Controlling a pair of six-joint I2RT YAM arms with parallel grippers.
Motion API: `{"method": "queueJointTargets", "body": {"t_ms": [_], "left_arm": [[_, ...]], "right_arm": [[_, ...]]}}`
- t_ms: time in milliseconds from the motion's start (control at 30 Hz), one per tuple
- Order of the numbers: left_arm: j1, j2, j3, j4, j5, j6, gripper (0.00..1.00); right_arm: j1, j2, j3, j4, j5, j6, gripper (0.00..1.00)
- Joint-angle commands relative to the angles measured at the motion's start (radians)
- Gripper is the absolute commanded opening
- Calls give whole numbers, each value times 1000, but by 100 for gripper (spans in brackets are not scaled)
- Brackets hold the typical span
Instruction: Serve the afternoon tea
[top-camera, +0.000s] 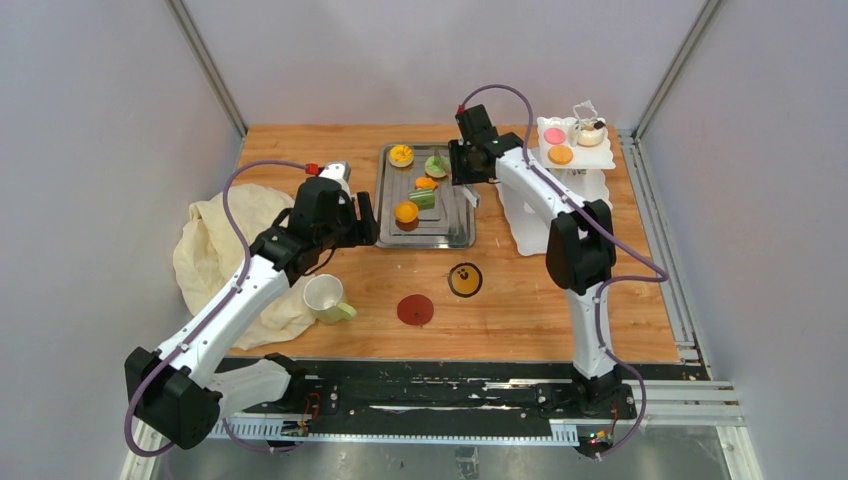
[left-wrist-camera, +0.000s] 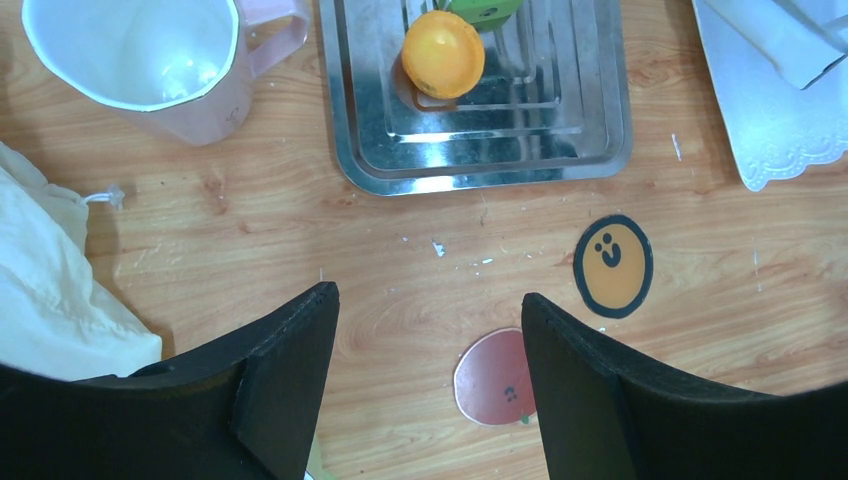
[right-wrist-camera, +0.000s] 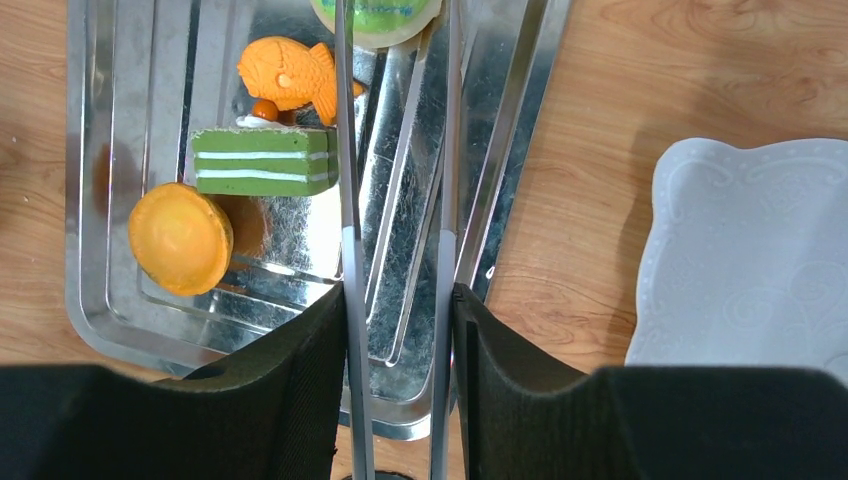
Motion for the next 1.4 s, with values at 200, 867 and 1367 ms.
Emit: {"method": "queueJointTargets", "body": {"t_ms": [200, 867, 1367], "left_arm": [[10, -15, 4, 31, -19, 3, 72], [13, -36, -26, 43, -32, 3, 72], [18, -76, -51, 41, -35, 0, 72]], "right_arm": [[-20, -37, -55, 47, 11, 36, 38], [-23, -20, -67, 45, -31, 73, 20], [-18, -230, -227, 56, -60, 89, 1]]}}
